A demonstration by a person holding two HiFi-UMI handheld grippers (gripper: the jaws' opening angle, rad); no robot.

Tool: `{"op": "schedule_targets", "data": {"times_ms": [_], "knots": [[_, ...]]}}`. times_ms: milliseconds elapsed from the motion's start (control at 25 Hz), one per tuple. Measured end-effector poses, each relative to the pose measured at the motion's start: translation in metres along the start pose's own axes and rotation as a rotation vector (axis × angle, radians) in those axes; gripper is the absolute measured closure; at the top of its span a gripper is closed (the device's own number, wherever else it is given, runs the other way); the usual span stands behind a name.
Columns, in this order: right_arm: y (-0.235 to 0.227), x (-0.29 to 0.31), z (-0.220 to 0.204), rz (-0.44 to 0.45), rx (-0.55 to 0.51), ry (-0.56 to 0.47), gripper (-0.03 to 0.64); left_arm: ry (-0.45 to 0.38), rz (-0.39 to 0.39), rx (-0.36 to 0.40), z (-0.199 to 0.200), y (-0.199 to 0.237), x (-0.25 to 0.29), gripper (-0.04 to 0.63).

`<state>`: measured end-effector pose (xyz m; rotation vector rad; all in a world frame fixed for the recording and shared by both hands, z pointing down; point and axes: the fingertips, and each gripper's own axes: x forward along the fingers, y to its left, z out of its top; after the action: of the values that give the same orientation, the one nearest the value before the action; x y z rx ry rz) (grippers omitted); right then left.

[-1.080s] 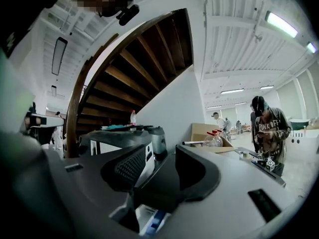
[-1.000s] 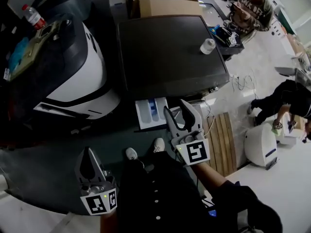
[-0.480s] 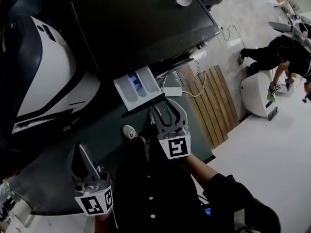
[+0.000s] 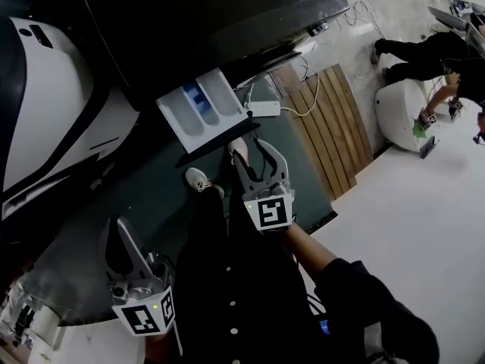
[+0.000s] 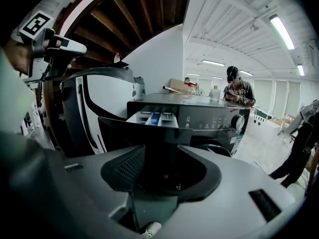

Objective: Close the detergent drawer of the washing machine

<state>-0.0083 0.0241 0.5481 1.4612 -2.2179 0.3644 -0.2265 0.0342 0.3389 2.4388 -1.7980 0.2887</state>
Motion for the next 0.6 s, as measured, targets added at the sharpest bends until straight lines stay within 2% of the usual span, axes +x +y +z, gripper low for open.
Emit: {"op": "schedule_targets", "data": {"times_ms": [320, 600], "knots": [[0.0, 0.014, -0.012, 0.014, 0.016, 0.014, 0.423, 0.033, 0.008, -0.006, -0.011, -0.005, -0.002, 0.583], [-0.005, 0.025, -0.006, -0.047, 0.082, 0.022, 0.405, 0.05, 0.035, -0.022, -0.017, -0.001, -0.005, 0.583]]}}
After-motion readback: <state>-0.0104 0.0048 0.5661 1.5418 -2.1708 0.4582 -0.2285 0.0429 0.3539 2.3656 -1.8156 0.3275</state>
